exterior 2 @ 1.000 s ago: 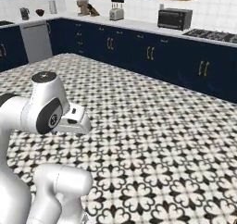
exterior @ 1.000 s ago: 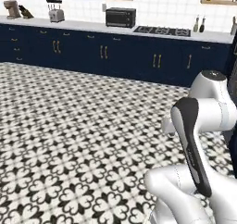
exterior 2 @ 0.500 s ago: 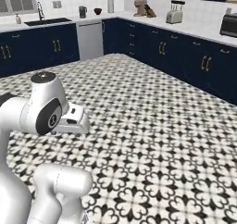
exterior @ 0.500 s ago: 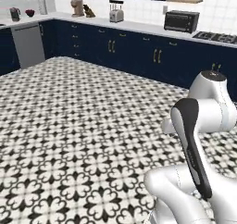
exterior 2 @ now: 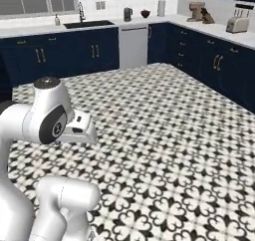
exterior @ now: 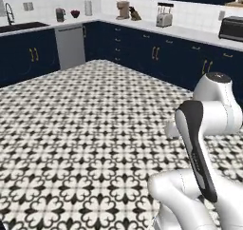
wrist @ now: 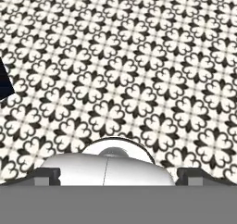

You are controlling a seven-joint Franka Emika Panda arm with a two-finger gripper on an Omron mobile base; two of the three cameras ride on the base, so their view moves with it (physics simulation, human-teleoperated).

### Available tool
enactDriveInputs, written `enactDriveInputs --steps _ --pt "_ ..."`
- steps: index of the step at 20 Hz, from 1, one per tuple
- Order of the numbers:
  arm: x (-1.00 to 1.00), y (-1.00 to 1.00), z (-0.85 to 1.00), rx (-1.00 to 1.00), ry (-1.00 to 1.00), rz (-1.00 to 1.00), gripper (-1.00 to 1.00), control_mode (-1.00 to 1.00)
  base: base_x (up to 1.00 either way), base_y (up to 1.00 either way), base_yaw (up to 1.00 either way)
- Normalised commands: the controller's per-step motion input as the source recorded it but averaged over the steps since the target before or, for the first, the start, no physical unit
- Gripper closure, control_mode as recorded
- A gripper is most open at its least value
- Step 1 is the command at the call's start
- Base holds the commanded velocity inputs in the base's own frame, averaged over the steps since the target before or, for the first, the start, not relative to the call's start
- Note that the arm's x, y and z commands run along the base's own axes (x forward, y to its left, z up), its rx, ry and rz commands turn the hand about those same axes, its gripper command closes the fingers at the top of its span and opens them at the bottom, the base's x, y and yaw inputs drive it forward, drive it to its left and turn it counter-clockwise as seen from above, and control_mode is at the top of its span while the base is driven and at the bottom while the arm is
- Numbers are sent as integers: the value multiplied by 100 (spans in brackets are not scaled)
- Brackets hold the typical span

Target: Navigate to the stand mixer.

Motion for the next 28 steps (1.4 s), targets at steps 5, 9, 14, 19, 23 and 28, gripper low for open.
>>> enactDriveInputs --steps 5,9,14,19,23,28 --pt "0 0 0 0 0 0 -100 100 100 0 41" --pt "0 0 0 0 0 0 -100 100 99 -9 39" --pt "0 0 0 0 0 0 -100 100 100 -7 58" --pt "0 0 0 0 0 0 -100 100 100 -24 66" --pt "0 0 0 0 0 0 -100 100 100 -49 61" --pt "0 0 0 0 0 0 -100 100 100 -64 57"
